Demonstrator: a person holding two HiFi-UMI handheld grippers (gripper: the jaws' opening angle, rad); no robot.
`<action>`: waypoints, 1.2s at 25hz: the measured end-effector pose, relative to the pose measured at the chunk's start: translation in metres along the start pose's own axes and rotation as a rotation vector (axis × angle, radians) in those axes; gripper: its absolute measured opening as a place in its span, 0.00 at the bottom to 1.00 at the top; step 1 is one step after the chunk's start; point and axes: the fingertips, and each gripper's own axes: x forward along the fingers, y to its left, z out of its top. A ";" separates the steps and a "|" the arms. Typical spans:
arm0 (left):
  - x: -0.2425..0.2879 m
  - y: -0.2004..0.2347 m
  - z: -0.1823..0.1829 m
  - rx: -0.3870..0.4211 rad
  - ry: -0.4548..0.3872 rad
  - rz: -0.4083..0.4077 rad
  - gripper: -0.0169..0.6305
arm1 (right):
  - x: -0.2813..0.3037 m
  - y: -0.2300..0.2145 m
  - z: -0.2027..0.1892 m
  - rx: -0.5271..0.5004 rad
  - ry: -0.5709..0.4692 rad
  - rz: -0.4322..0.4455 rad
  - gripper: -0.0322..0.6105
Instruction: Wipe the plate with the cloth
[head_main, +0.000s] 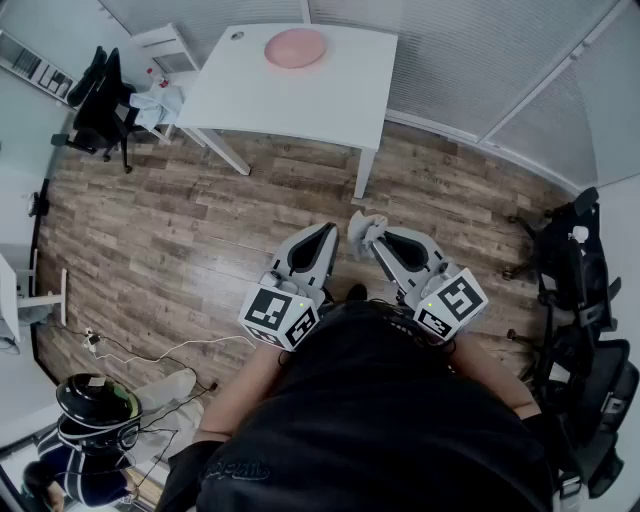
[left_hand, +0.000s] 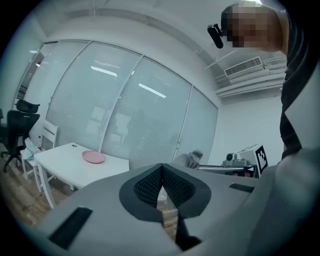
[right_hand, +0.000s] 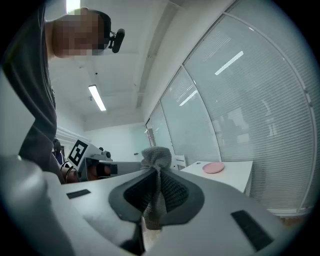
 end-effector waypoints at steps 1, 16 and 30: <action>0.001 -0.001 -0.001 0.003 0.001 0.000 0.05 | -0.001 -0.001 -0.001 -0.002 0.002 -0.002 0.11; 0.009 0.063 0.017 0.000 -0.023 -0.012 0.05 | 0.064 -0.013 0.001 -0.001 0.013 0.000 0.11; -0.015 0.197 0.085 0.085 -0.058 -0.015 0.05 | 0.213 -0.006 0.029 0.010 -0.023 -0.016 0.11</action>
